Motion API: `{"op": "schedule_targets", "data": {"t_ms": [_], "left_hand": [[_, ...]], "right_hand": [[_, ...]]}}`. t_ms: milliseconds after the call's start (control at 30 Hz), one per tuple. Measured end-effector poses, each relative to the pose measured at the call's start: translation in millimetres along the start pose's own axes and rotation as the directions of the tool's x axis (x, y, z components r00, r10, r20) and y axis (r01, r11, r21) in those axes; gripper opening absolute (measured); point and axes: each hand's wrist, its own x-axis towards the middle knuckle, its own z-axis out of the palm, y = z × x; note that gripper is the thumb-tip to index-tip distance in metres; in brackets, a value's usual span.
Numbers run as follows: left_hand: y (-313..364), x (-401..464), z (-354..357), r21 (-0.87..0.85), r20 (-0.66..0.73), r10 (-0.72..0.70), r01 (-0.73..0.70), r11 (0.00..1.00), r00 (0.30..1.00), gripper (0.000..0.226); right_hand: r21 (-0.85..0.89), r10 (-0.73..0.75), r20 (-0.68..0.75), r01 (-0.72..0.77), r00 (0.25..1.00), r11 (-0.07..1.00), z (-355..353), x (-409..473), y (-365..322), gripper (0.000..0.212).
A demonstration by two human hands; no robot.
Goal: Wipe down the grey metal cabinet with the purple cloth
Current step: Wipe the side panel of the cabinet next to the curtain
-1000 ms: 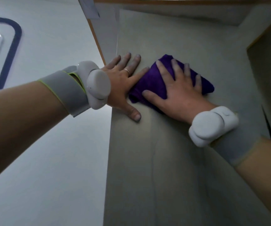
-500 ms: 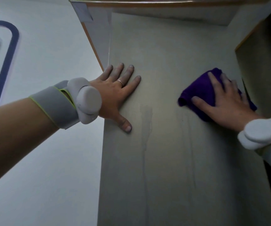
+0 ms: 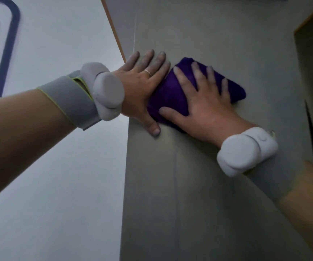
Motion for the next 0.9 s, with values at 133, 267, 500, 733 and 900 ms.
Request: {"op": "schedule_targets", "data": {"t_ms": [133, 267, 500, 733, 900], "left_hand": [[1.9, -4.7, -1.7, -0.008, 0.007, 0.001, -0.001, 1.000, 1.000, 0.154], [8.7, -9.4, 1.7, 0.060, 0.047, -0.003, 0.000, 0.998, 0.999, 0.152], [21.1, -19.7, 10.2, 0.064, 0.060, -0.003, -0.001, 0.998, 0.998, 0.150], [20.4, -33.0, 27.3, 0.095, 0.009, 0.053, -0.053, 0.994, 0.999, 0.148], [19.1, -31.7, 30.8, 0.037, -0.034, 0.071, -0.070, 0.997, 0.997, 0.148]], "right_hand": [[-0.004, 0.004, 0.000, -0.004, 1.000, 1.000, -1.4, -2.0, 2.3, 0.095], [0.006, 0.018, 0.002, -0.018, 1.000, 1.000, -3.7, -4.2, 12.9, 0.097], [0.000, 0.218, 0.048, -0.218, 0.975, 0.976, -12.7, -28.6, 96.3, 0.109], [0.098, 0.350, 0.074, -0.356, 0.934, 0.929, -16.3, -56.7, 141.2, 0.113], [0.058, 0.323, 0.076, -0.328, 0.943, 0.943, -11.6, -48.7, 109.4, 0.107]]}}
